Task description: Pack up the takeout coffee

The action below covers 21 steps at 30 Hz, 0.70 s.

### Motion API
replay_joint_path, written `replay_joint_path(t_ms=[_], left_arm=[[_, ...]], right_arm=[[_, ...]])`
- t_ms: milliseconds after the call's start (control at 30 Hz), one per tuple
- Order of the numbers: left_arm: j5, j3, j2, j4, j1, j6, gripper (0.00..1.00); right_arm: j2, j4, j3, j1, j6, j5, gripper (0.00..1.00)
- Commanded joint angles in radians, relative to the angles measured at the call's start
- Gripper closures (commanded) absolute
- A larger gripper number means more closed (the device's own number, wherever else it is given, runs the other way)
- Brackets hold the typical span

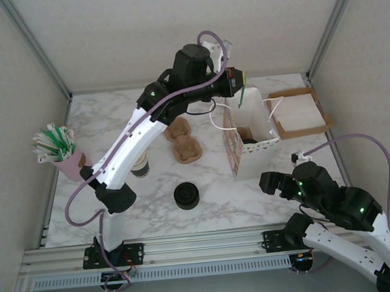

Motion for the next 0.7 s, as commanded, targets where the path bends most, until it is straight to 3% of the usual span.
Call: replay_joint_path(t_ms=[0, 300, 500, 600, 667], left_arm=[[-0.089, 0.031, 0.055, -0.027, 0.01, 0.031, 1.0], [-0.217, 0.03, 0.177, -0.051, 0.018, 0.045, 1.0], [-0.174, 0.03, 0.231, -0.041, 0.018, 0.036, 1.0], [-0.14, 0.032, 0.233, -0.034, 0.016, 0.026, 0.75], [-0.128, 0.036, 0.223, -0.027, 0.016, 0.023, 0.66]], right_arm=[[0.016, 0.003, -0.009, 0.008, -0.006, 0.032, 0.01], [0.039, 0.006, -0.012, 0.01, -0.013, 0.025, 0.01], [0.046, 0.004, -0.014, 0.01, -0.017, 0.029, 0.01], [0.055, 0.007, -0.012, 0.01, -0.02, 0.027, 0.01], [0.062, 0.01, -0.011, 0.01, -0.022, 0.027, 0.01]])
